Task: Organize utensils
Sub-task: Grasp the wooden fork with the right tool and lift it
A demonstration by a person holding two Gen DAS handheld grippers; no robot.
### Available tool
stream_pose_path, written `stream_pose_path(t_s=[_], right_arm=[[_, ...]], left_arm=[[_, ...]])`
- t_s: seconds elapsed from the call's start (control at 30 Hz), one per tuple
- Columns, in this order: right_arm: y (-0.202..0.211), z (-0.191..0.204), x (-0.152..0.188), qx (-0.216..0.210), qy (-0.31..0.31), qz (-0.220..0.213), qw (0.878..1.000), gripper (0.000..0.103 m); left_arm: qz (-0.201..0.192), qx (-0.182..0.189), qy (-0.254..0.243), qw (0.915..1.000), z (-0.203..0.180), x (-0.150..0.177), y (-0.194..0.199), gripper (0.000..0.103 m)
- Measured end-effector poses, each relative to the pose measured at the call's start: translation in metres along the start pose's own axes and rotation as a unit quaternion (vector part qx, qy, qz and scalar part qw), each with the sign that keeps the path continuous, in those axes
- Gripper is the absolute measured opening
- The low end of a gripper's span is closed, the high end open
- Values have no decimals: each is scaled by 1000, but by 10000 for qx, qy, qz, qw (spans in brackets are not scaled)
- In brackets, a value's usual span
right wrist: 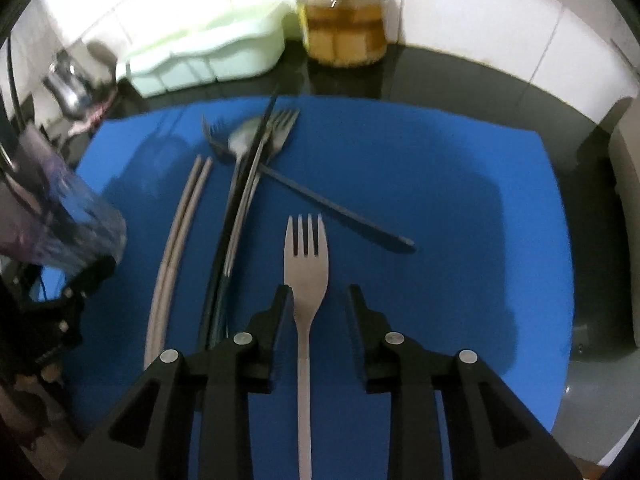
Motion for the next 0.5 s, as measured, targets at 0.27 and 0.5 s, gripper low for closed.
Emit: stream_pose_path(t_s=[0.27, 0.5], right_arm=[[-8, 13, -12, 200, 615, 388, 9972, 27], [-2, 10, -11, 36, 337, 157, 9993, 15]], left_arm=[[6, 28, 16, 10000, 1, -1, -1, 74], [9, 45, 29, 10000, 1, 0, -2, 74]])
Point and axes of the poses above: each gripper's, at about its wrist camera, not at the fingertips, and y roughly against the way its jaws point, z to its left, x to its underside, the point moved 2 cm from there along -y, roughly the way its jaws point, and after that the axes turned 4 degrees about y, right-handed, at the moved point
